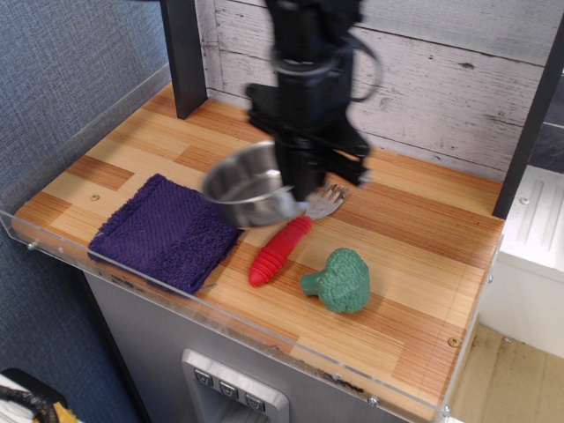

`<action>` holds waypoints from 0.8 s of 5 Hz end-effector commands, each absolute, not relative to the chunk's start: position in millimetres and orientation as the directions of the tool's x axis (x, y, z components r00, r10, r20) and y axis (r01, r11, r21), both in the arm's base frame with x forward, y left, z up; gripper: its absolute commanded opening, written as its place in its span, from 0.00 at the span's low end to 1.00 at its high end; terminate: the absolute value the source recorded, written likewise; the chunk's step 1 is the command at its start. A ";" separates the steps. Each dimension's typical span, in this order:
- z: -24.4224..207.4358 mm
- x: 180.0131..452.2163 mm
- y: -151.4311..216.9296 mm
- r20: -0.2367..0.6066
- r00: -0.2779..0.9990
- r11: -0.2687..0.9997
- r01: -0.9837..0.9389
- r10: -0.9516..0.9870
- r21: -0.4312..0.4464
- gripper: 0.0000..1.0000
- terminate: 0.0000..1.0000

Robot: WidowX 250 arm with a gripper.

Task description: Move the pot and place it just above the broccoli.

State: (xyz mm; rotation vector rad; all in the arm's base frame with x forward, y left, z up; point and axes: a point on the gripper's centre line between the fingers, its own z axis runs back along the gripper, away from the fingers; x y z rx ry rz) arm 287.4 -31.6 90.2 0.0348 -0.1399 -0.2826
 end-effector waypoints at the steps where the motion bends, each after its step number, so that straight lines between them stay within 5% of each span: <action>1: 90.9 310.2 -84.0 0.163 0.900 0.914 0.394 -0.404 0.094 0.00 0.00; 4: 80.9 329.0 -127.3 0.144 0.828 0.840 0.526 -0.541 0.134 0.00 0.00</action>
